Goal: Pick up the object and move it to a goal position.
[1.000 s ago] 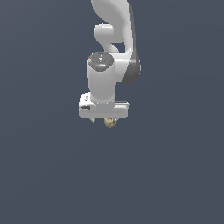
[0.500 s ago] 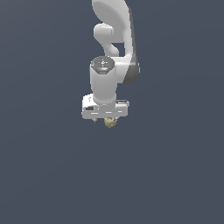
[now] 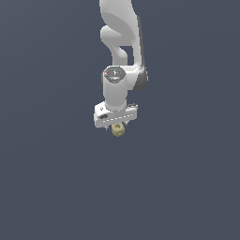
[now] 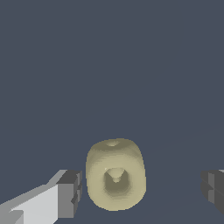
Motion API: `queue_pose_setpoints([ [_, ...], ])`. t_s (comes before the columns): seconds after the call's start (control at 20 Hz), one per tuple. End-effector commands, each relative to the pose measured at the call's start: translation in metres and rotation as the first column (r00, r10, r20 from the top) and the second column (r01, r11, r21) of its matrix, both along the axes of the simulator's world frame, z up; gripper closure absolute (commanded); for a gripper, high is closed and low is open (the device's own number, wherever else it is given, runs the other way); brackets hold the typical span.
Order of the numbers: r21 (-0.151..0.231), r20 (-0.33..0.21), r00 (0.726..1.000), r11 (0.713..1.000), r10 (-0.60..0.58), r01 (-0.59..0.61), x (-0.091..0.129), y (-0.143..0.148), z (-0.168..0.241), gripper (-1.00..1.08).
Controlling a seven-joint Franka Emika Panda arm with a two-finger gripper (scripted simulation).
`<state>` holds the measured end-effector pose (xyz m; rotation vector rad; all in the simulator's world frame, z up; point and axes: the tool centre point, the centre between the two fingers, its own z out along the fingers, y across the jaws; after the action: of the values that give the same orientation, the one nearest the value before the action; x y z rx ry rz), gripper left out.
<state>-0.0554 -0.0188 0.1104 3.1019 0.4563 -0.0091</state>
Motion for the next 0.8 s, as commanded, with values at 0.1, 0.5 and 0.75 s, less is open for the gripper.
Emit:
queue_pose_setpoints([
  [0.1, 0.004, 0.003, 0.998, 0.998, 0.07, -0.07, -0.017, 0.004, -0.013, -0.92],
  [0.5, 0.007, 0.005, 0.993, 0.993, 0.116, -0.116, -0.029, 0.007, -0.021, -0.92],
  [0.75, 0.007, 0.004, 0.994, 0.994, 0.112, -0.112, -0.028, 0.007, -0.025, -0.92],
])
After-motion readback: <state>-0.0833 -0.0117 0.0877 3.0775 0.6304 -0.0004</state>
